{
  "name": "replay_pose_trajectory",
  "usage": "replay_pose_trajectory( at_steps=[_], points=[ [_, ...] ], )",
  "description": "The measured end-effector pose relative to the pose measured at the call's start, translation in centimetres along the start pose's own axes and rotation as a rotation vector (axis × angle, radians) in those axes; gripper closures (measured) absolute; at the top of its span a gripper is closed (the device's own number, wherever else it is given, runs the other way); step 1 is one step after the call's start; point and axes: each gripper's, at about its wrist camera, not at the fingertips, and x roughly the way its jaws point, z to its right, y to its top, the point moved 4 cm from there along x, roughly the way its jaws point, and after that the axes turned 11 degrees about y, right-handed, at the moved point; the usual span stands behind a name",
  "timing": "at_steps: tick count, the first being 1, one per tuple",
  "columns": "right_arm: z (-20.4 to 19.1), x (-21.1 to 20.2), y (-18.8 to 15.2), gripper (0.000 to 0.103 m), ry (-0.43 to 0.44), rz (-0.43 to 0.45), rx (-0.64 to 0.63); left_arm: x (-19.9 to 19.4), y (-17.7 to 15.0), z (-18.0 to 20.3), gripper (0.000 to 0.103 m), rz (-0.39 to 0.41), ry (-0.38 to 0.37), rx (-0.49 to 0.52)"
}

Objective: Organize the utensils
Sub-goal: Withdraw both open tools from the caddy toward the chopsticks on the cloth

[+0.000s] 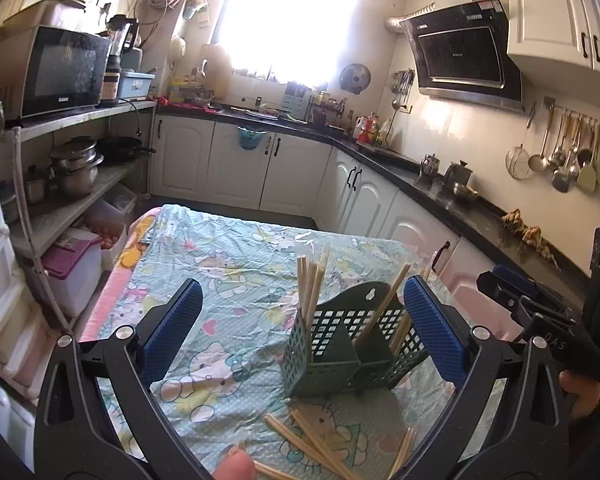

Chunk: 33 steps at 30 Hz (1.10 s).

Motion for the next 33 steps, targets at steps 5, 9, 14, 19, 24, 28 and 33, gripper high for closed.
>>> replay_pose_trajectory(
  at_steps=[5, 9, 14, 19, 24, 28, 33],
  points=[
    [-0.4, -0.4, -1.4, 0.039, 0.001, -0.023, -0.002, -0.2, -1.1, 0.2, 0.01, -0.019, 0.006, 0.018],
    [-1.0, -0.5, -2.5, 0.039, 0.003, -0.047, -0.011, -0.2, -1.8, 0.0, 0.01, -0.035, 0.017, 0.024],
    [-1.5, -0.7, -4.1, 0.039, 0.005, -0.079, -0.023, -0.2, -2.8, -0.6, 0.01, -0.053, 0.029, 0.018],
    [-2.1, -0.8, -5.6, 0.039, 0.005, -0.107, -0.042, 0.1, -3.9, -1.1, 0.01, -0.078, 0.043, 0.012],
    [-2.6, -0.7, -6.8, 0.039, 0.008, -0.131, -0.05, 0.3, -4.9, -1.5, 0.01, -0.1, 0.058, 0.015],
    [-2.8, -0.5, -7.9, 0.039, 0.014, -0.157, -0.056, 0.5, -5.7, -1.5, 0.01, -0.117, 0.064, 0.021],
    [-3.1, -0.4, -9.0, 0.039, 0.014, -0.182, -0.058, 0.9, -7.0, -1.2, 0.01, -0.144, 0.066, 0.042]
  ],
)
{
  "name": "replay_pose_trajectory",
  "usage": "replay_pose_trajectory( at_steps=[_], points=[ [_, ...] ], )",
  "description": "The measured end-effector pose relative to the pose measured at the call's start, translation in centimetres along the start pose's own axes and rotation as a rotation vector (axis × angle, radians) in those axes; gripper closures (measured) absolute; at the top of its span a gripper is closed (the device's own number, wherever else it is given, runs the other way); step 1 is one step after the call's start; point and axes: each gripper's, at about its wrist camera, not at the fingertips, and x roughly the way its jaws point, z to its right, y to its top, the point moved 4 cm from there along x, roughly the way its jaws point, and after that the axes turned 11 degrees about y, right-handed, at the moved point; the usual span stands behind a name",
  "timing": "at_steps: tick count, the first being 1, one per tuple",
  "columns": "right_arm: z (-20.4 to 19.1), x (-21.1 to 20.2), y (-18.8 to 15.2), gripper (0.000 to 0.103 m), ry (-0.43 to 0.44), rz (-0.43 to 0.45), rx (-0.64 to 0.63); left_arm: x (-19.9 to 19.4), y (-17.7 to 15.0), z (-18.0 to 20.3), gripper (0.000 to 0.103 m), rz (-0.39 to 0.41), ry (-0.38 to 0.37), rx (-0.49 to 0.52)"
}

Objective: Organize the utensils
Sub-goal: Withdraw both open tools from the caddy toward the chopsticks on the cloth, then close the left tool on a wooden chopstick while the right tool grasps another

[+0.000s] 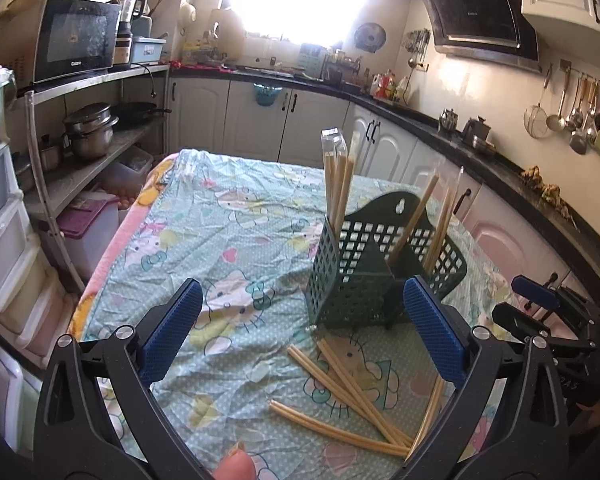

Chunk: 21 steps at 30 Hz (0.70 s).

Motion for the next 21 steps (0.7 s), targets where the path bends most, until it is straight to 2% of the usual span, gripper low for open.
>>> replay_pose_trajectory(
  at_steps=[18, 21],
  points=[
    [0.9, 2.0, -4.8, 0.039, -0.033, -0.124, 0.013, 3.9, -5.4, 1.5, 0.01, -0.149, -0.02, 0.054],
    [1.2, 2.2, -5.4, 0.039, -0.042, -0.137, 0.019, 4.6, -6.0, 1.9, 0.017, -0.173, -0.036, 0.059]
  ],
)
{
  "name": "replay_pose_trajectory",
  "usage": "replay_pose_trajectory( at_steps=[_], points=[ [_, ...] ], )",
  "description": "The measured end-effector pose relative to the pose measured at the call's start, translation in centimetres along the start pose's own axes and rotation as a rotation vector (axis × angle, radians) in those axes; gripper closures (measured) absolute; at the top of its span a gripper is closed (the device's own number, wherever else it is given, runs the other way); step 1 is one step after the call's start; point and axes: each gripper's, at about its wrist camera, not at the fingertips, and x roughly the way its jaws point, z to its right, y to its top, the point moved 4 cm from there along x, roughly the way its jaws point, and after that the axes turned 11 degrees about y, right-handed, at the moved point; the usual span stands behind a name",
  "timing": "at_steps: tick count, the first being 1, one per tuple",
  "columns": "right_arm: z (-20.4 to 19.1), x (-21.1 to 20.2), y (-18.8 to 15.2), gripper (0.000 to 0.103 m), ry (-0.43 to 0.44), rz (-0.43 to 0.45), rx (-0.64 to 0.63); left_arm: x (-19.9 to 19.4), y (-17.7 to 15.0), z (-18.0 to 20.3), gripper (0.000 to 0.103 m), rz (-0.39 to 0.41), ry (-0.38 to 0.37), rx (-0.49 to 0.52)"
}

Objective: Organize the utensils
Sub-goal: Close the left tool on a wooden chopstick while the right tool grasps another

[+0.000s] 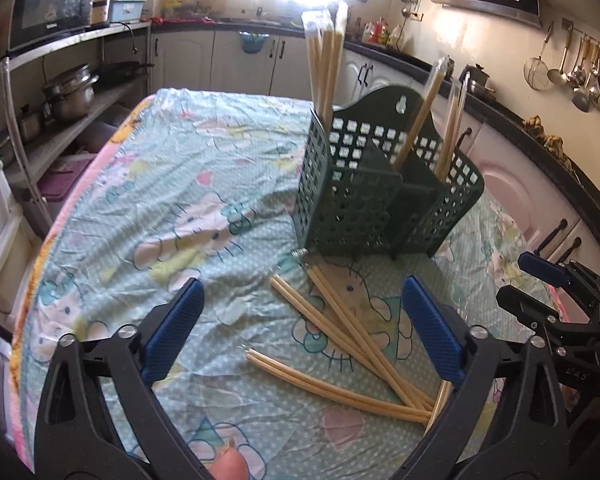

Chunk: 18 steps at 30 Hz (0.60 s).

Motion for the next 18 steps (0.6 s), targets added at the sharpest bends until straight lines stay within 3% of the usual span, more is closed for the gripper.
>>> replay_pose_trajectory(
  at_steps=[5, 10, 18],
  points=[
    [0.6, 0.5, -0.7, 0.039, -0.016, -0.019, 0.016, 1.5, -0.4, 0.9, 0.038, -0.054, -0.044, -0.007],
    [1.4, 0.9, -1.0, 0.039, -0.032, -0.03, 0.029, 3.5, -0.6, 1.9, 0.052, -0.123, -0.088, -0.016],
    [3.2, 2.0, -1.9, 0.039, -0.046, -0.081, 0.088, 6.4, 0.2, 2.6, 0.055, -0.192, -0.108, -0.038]
  ],
)
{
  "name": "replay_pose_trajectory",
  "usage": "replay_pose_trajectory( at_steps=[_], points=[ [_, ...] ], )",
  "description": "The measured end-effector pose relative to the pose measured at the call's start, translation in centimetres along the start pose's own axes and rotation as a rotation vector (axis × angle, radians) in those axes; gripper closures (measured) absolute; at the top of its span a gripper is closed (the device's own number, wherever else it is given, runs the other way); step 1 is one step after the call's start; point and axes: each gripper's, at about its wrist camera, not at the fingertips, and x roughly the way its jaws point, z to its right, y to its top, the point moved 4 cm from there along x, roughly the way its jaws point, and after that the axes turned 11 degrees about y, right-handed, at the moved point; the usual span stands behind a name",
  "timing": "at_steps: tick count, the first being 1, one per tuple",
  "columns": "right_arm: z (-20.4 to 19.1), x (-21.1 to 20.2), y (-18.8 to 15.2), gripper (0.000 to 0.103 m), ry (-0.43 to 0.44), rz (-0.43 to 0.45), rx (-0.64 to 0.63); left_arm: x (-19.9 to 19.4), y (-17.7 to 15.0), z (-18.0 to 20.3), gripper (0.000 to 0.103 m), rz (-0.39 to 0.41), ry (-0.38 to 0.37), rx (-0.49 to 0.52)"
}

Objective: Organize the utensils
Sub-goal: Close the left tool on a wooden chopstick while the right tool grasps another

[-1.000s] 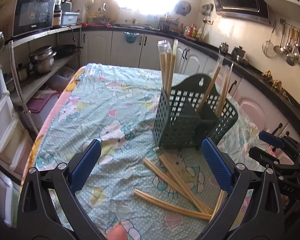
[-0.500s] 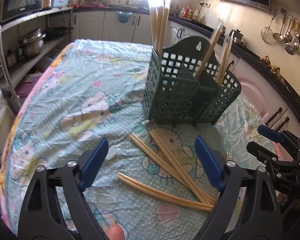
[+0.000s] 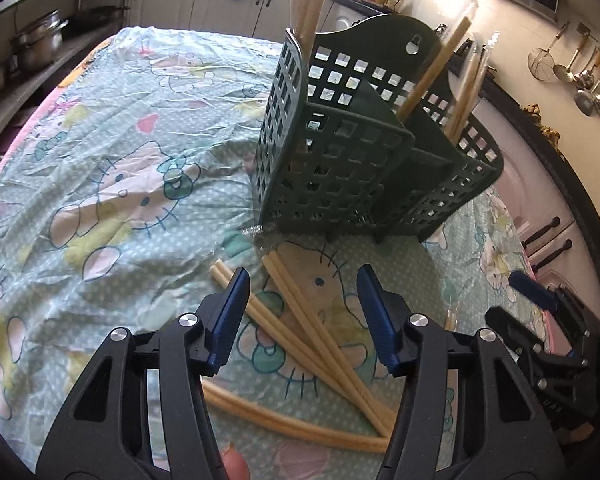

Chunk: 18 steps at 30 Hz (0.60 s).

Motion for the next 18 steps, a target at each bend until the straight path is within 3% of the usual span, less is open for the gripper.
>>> replay_pose_trajectory(
  at_steps=[11, 15, 18],
  points=[
    [2.6, 3.2, -1.6, 0.04, 0.071, -0.108, 0.187, 2.8, 0.9, -0.2, 0.058, -0.068, 0.011, -0.04],
    [3.5, 4.3, -2.0, 0.053, 0.097, -0.141, 0.258, 3.3, 0.9, -0.3, 0.066, -0.081, 0.021, -0.051],
    [3.8, 4.6, -1.8, 0.068, 0.074, -0.142, 0.259, 3.6, 1.0, -0.4, 0.072, -0.087, 0.024, -0.059]
  ],
)
